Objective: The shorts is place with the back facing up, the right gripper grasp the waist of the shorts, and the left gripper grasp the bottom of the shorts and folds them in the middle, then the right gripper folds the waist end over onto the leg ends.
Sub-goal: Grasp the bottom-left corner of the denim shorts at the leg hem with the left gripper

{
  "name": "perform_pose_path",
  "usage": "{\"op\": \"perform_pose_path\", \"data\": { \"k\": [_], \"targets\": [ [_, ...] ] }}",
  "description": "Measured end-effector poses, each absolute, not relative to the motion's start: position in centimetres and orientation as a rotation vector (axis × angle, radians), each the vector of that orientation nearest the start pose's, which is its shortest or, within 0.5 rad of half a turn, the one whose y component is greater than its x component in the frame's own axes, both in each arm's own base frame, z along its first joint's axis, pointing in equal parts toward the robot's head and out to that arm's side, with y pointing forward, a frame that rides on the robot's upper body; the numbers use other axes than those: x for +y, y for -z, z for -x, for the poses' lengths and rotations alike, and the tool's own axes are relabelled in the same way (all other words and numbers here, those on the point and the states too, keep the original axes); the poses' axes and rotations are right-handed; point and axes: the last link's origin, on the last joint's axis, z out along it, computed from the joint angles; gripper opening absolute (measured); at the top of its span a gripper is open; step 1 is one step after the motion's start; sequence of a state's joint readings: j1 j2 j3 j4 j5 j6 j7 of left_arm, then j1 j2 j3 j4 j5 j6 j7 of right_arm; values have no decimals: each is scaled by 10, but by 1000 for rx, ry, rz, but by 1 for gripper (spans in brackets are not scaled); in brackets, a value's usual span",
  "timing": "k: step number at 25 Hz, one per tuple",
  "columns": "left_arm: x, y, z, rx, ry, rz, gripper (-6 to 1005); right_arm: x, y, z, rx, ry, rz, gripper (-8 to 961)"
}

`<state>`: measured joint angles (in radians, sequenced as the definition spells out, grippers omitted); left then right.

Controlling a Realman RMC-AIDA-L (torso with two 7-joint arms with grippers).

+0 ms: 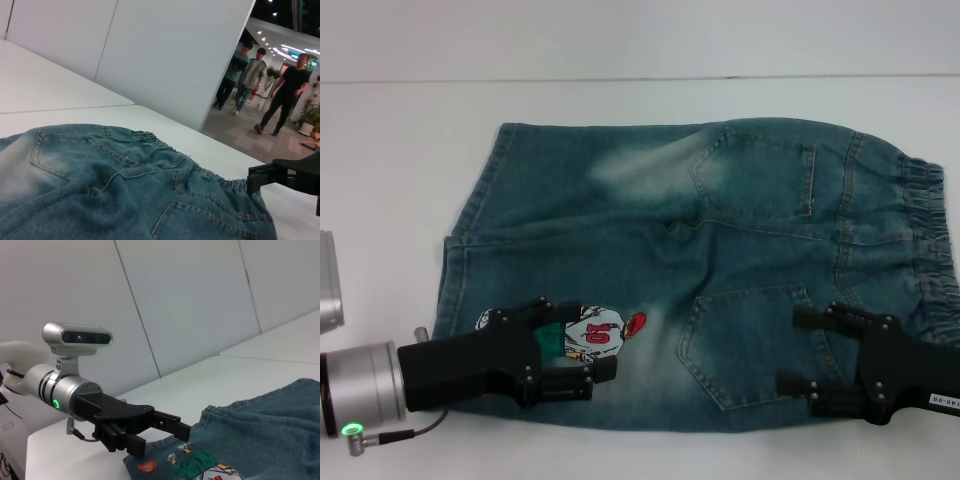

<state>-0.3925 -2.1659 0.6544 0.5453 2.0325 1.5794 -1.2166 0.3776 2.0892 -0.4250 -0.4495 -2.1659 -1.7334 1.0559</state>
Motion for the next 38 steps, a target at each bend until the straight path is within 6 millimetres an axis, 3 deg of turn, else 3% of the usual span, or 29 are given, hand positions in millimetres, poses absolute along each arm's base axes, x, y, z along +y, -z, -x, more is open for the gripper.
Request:
{"op": "perform_pose_path", "data": {
  "k": [23,30,35,38],
  "targets": [
    [266,48,286,-747,835,2710,958,242,22,-312,666,-887,2690,935],
    [262,6,300,-860,931,2540,957,242,22,-312,668,-882,2687,932],
    [255,-26,322,-1008,846,2407,955,242,22,-313,670,-880,2686,930],
    [249,-35,334,-1111,767,2356,955,242,22,-313,671,-878,2685,929]
  ]
}}
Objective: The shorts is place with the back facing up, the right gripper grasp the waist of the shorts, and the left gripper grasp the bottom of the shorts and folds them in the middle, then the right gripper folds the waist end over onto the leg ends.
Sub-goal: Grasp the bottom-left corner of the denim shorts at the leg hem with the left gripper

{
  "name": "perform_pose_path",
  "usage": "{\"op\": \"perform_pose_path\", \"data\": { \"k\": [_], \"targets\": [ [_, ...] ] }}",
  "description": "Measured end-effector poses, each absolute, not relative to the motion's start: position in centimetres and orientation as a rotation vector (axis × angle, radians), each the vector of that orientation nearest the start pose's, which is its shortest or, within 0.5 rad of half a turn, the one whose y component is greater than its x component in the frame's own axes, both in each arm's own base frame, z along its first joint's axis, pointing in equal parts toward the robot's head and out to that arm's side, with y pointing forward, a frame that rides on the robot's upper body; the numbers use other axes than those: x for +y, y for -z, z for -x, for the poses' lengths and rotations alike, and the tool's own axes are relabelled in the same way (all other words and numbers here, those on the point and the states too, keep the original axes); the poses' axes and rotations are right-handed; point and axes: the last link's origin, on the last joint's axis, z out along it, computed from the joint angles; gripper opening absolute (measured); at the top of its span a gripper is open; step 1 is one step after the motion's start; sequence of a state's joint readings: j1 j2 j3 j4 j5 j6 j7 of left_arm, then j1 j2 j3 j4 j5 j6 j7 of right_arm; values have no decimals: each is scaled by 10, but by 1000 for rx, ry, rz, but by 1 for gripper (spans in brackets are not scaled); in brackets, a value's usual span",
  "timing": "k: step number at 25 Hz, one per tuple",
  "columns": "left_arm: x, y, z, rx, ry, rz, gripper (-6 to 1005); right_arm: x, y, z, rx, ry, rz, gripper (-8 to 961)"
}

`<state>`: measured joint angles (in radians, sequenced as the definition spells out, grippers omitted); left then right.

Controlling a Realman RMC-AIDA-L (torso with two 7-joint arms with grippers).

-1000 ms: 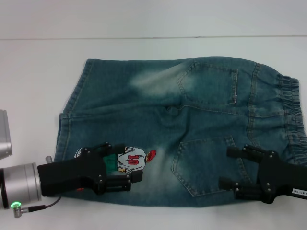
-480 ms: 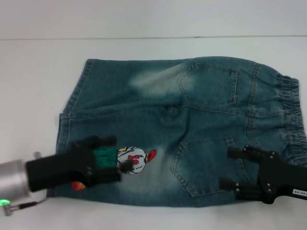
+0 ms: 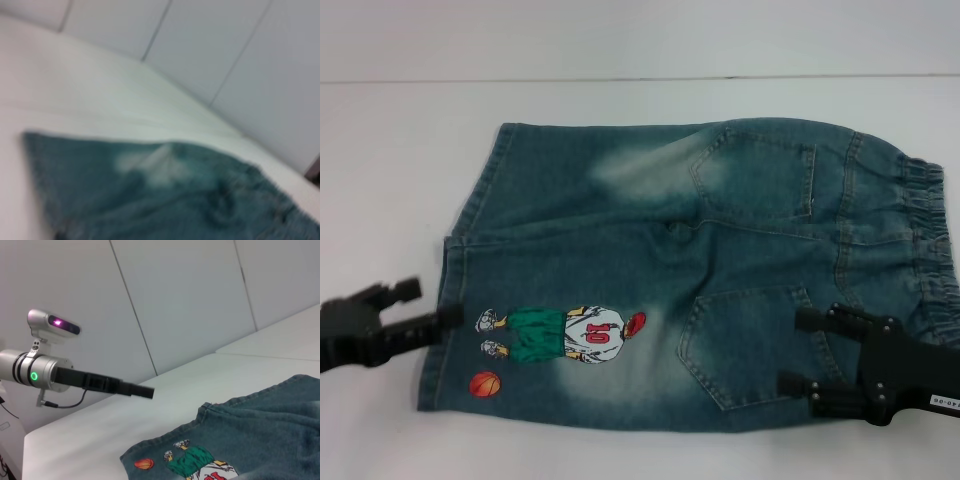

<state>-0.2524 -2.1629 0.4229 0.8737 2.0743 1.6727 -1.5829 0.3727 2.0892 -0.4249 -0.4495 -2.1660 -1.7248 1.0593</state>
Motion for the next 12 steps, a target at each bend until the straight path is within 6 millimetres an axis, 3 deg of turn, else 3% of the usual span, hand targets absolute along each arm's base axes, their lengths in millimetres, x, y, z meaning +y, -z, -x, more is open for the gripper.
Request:
{"op": "perform_pose_path", "data": {
  "k": [7,12],
  "targets": [
    [241,-35,347,-1343,541,2370,953,241,22,-314,674,-877,2684,926],
    [241,-33,347,-1383,497,2382,952,242,22,-314,674,-877,2684,924]
  ]
}}
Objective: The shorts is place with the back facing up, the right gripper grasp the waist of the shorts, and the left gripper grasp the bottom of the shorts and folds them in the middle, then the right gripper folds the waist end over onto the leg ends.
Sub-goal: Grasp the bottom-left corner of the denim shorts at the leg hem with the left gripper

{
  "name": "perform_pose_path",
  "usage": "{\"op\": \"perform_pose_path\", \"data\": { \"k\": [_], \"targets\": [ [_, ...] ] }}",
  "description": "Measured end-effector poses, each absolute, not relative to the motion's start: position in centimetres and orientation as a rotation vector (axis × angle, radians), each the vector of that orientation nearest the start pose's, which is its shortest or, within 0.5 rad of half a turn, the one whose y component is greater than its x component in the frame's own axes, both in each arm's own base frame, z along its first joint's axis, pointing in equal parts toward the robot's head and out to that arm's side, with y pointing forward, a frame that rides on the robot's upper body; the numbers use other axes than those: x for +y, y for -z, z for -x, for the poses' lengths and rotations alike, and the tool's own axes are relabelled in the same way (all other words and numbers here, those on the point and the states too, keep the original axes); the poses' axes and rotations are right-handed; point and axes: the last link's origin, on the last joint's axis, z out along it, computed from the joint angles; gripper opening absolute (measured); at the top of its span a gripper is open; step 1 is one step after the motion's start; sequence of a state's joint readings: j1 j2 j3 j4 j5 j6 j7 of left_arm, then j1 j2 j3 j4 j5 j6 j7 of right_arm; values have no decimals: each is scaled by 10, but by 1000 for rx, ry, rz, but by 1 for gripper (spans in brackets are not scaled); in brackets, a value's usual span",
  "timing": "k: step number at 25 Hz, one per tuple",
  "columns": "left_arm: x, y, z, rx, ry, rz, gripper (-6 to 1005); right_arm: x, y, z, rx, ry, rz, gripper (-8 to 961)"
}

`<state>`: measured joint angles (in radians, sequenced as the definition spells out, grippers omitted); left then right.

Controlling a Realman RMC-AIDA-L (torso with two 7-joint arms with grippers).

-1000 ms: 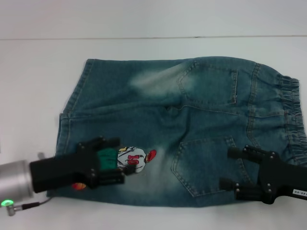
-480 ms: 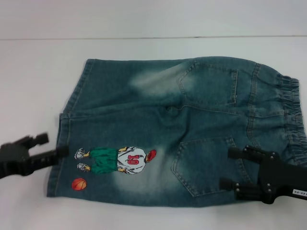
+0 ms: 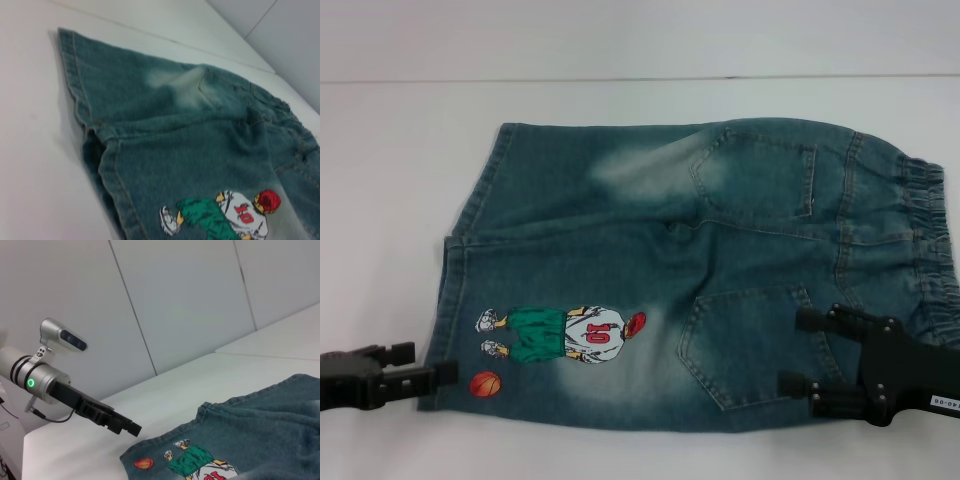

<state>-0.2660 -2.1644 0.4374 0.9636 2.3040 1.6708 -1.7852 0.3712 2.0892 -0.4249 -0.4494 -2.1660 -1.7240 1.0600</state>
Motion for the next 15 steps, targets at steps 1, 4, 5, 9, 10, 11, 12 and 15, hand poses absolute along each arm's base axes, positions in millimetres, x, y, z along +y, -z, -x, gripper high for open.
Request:
{"op": "perform_pose_path", "data": {
  "k": [1,4,5,9,10,11,12,15],
  "targets": [
    [241,-33,348,-1392,487,2384,952,242,22,-314,674,-877,2684,923],
    [241,-31,348,-1407,459,2395,951,241,22,-314,674,-877,2683,922],
    [240,-30,348,-1412,448,2401,951,241,22,-314,675,-877,2683,921],
    [241,-27,349,-1438,392,2416,950,241,22,-314,675,-877,2683,920],
    [241,-27,349,-1439,386,2421,950,241,22,-314,675,-877,2683,919],
    [241,-27,348,-1437,385,2427,950,241,22,-314,675,-877,2683,919],
    [241,-27,347,-1435,385,2431,950,241,22,-314,674,-877,2683,918],
    [241,-29,345,-1427,391,2441,949,242,22,-315,676,-868,2680,917]
  ]
}}
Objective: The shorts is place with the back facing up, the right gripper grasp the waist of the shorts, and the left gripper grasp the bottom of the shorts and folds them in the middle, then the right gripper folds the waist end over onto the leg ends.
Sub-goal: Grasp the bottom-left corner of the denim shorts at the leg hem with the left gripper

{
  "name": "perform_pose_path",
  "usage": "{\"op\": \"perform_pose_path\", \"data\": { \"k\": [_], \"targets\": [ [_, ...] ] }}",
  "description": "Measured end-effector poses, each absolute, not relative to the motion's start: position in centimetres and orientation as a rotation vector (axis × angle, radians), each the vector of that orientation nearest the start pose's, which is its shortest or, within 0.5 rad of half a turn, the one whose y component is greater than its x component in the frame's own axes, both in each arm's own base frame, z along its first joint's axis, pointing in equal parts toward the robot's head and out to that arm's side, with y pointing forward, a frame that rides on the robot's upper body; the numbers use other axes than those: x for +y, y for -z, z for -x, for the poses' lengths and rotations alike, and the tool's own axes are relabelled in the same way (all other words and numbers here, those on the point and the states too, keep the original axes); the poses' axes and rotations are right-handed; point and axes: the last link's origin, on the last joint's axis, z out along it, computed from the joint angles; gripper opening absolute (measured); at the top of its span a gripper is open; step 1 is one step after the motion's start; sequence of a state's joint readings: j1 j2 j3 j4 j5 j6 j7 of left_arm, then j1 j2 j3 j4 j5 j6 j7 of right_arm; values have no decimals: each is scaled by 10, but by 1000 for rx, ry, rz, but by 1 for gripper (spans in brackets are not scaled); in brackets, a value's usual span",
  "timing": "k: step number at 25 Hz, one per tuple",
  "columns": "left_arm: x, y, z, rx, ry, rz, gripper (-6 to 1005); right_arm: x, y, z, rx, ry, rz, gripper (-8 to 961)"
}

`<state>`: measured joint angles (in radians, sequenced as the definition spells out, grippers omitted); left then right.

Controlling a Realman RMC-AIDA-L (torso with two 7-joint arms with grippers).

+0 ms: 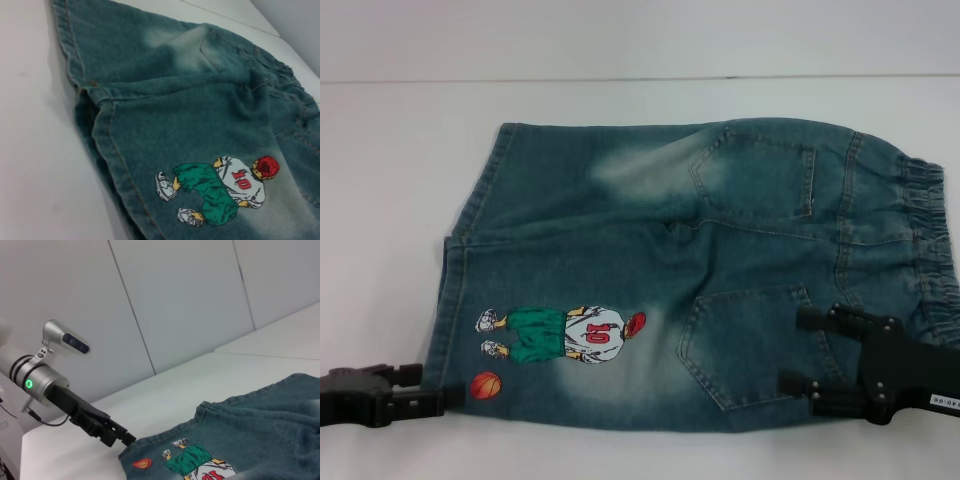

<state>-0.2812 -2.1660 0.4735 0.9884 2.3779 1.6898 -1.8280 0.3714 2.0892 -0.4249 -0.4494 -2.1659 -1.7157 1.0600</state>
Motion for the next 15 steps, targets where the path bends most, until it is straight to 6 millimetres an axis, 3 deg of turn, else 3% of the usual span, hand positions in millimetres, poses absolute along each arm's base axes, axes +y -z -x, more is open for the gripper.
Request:
{"op": "perform_pose_path", "data": {
  "k": [15],
  "targets": [
    [242,-29,343,-1428,393,2448,939,243,24,-317,693,-850,2669,911]
  ]
}}
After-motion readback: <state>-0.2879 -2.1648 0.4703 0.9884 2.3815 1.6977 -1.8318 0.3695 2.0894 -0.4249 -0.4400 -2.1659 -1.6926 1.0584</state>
